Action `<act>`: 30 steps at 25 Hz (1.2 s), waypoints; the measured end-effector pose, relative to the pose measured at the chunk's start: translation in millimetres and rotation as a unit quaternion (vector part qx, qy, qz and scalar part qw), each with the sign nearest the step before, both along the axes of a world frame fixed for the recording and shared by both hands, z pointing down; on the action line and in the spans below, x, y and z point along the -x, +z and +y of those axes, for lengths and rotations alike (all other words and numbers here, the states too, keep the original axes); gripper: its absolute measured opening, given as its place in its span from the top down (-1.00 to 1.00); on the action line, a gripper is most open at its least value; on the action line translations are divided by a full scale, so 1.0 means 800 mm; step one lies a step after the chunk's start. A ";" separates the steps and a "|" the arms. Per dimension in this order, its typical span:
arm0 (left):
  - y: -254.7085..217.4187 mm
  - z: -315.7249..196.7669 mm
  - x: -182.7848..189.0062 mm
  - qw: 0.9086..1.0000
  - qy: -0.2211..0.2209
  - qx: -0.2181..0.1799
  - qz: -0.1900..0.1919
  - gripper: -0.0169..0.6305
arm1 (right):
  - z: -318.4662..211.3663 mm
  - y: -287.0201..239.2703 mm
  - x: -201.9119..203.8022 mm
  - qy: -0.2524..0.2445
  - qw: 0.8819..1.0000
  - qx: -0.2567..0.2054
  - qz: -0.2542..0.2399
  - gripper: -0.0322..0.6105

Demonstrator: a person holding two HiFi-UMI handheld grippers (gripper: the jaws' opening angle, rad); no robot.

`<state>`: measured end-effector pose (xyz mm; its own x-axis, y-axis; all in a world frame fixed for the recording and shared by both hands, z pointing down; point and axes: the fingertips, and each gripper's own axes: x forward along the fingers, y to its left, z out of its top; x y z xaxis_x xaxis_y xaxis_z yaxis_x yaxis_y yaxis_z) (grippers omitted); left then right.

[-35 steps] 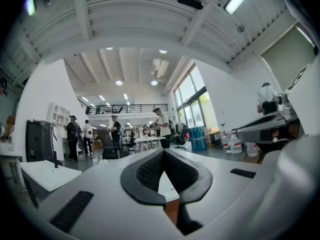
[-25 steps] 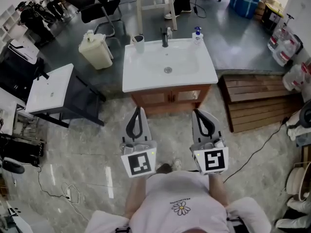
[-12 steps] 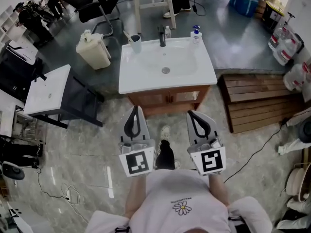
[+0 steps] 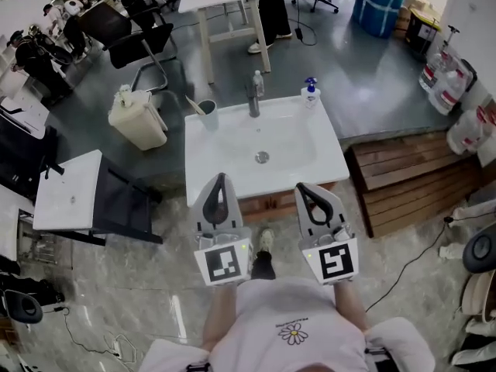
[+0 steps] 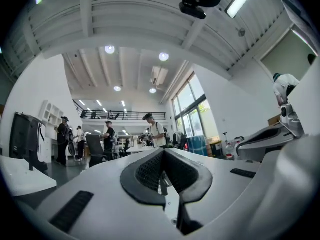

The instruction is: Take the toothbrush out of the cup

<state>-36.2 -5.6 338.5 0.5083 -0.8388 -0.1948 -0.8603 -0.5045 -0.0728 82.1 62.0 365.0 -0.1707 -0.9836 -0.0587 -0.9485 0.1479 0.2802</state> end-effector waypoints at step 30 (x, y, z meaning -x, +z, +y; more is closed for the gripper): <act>0.007 -0.322 0.000 0.999 -0.035 0.036 -0.004 0.91 | -0.352 -0.027 -0.005 -0.026 0.999 0.005 -0.023 0.86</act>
